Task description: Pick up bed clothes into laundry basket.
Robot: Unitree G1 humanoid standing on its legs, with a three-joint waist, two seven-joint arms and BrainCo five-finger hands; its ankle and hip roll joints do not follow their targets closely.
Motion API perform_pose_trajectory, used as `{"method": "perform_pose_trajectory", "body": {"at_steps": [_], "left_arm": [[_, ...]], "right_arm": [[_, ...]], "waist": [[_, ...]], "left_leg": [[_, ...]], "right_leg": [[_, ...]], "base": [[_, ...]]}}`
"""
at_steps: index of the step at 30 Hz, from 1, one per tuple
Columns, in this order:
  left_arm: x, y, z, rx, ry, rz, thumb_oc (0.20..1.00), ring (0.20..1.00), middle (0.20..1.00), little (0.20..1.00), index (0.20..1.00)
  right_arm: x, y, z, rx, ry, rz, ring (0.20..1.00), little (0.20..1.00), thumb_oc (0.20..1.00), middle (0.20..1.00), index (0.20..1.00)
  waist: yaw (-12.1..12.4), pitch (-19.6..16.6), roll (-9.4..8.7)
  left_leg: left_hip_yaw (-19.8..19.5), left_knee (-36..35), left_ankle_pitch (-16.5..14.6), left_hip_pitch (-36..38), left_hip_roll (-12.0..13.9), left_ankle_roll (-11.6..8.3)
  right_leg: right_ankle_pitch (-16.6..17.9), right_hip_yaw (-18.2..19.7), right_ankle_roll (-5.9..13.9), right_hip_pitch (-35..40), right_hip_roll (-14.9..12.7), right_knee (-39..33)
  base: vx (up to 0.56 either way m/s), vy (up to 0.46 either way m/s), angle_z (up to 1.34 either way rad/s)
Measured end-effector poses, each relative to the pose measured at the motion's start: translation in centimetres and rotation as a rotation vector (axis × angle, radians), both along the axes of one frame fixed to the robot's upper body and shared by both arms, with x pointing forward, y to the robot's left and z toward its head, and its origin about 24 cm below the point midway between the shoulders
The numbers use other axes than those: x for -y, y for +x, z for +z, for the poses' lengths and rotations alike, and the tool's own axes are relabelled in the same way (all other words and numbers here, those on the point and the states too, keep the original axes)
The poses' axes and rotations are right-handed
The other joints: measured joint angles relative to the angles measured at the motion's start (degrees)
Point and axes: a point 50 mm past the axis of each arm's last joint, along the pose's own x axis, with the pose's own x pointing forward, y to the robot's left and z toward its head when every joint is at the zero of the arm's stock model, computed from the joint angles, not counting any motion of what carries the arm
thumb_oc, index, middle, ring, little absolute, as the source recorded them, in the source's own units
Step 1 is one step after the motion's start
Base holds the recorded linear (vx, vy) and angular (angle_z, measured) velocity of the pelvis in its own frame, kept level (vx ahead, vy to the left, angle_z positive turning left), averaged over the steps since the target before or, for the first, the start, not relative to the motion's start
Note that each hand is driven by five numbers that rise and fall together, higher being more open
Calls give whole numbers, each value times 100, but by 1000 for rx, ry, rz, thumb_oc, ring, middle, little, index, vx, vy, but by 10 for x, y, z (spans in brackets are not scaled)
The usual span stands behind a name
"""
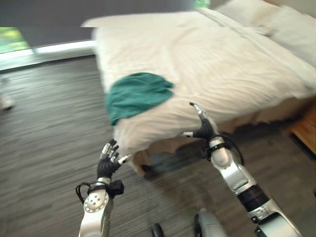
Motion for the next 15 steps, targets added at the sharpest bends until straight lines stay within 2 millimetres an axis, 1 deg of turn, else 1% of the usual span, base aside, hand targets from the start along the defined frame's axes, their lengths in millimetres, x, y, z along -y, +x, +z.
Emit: {"method": "perform_pose_trajectory", "body": {"at_steps": [1, 2, 3, 4, 5, 6, 7, 8, 10, 11, 12, 13, 15], "left_arm": [[-4, -4, -4, -12, -16, 37, 1000, 1000, 1000, 1000, 1000], [-9, -5, -4, -17, -14, 72, 1000, 1000, 1000, 1000, 1000], [-11, -2, -1, -12, -4, 72, 1000, 1000, 1000, 1000, 1000], [-12, 3, 3, -3, 29, 68, 1000, 1000, 1000, 1000, 1000], [-12, 15, 12, 12, 100, 38, 1000, 1000, 1000, 1000, 1000], [-12, 31, 23, 33, 186, 5, 1000, 1000, 1000, 1000, 1000], [-11, 36, 28, 49, 213, 11, 1000, 1000, 1000, 1000, 1000], [-9, 44, 35, 83, 217, 38, 1000, 1000, 1000, 1000, 1000], [-1, 52, 33, 100, 179, 71, 1000, 1000, 1000, 1000, 1000], [1, 51, 31, 96, 175, 84, 1000, 1000, 1000, 1000, 1000], [1, 50, 30, 91, 185, 98, 1000, 1000, 1000, 1000, 1000], [1, 49, 28, 87, 177, 126, 1000, 1000, 1000, 1000, 1000], [4, 50, 19, 61, 154, 146, 1000, 1000, 1000, 1000, 1000]], "right_arm": [[2, 4, 1, -2, -15, -7, 1000, 1000, 1000, 1000, 1000], [5, 10, 1, -11, -19, -32, 1000, 1000, 1000, 1000, 1000], [7, 11, -3, -24, -26, -39, 1000, 1000, 1000, 1000, 1000], [10, 12, -7, -43, -39, -52, 1000, 1000, 1000, 1000, 1000], [14, 13, -10, -58, -45, -72, 1000, 1000, 1000, 1000, 1000], [18, 10, -15, -67, -34, -99, 1000, 1000, 1000, 1000, 1000], [17, 9, -16, -69, -37, -95, 1000, 1000, 1000, 1000, 1000], [16, 8, -16, -63, -47, -94, 1000, 1000, 1000, 1000, 1000], [17, 8, -16, -49, -71, -102, 1000, 1000, 1000, 1000, 1000], [16, 7, -17, -35, -105, -97, 1000, 1000, 1000, 1000, 1000], [15, 6, -18, -33, -116, -95, 1000, 1000, 1000, 1000, 1000], [17, 6, -20, -27, -139, -101, 1000, 1000, 1000, 1000, 1000], [21, 7, -25, -22, -178, -124, 1000, 1000, 1000, 1000, 1000]], "waist": [[50, -3, 50], [49, -21, 131], [15, -24, 157], [2, -22, 204], [-6, -5, 242], [-94, 4, 259], [-201, 24, 294], [-299, 32, 353], [-406, 34, 465], [-503, 31, 561], [-545, 44, 621], [-509, 52, 640], [-532, 58, 587]], "left_leg": [[-130, 51, -89, 25, 49, -44], [-390, -10, -89, 150, 99, -201], [-475, -120, -44, 303, 162, -290], [-514, -240, -6, 457, 249, -349], [-501, -351, 42, 641, 306, -419], [-475, -357, 65, 791, 382, -445], [-469, -358, 86, 874, 422, -474], [-474, -358, 93, 983, 441, -483], [-475, -359, 93, 1154, 456, -485], [-475, -358, 93, 1225, 465, -485], [-480, -336, 106, 1258, 468, -504], [-494, -162, 111, 1211, 483, -516], [-528, 424, 89, 881, 443, -549]], "right_leg": [[-38, -168, 43, 280, -34, -689], [473, -420, 175, 715, -117, -1641], [800, -427, 115, 1025, 10, -1973], [975, -503, 204, 1263, 120, -2174], [951, -564, 196, 1402, 232, -2174], [895, -603, 143, 1588, 309, -2238], [842, -591, 108, 1693, 354, -2279], [825, -533, 116, 1813, 403, -2365], [781, -434, 116, 1976, 451, -2451], [753, -387, 116, 2033, 474, -2471], [693, -359, 123, 2089, 495, -2499], [684, -299, 104, 2093, 455, -2492], [670, -415, 28, 2089, 260, -2465]], "base": [[365, -137, 60], [458, -194, 62], [437, -157, 52], [207, -66, 13], [272, -108, 1], [252, -122, -9], [345, -156, -21], [268, -96, -35], [239, -70, -39], [186, -82, -27], [147, -120, -26], [103, -127, -8], [7, -124, 22]]}}
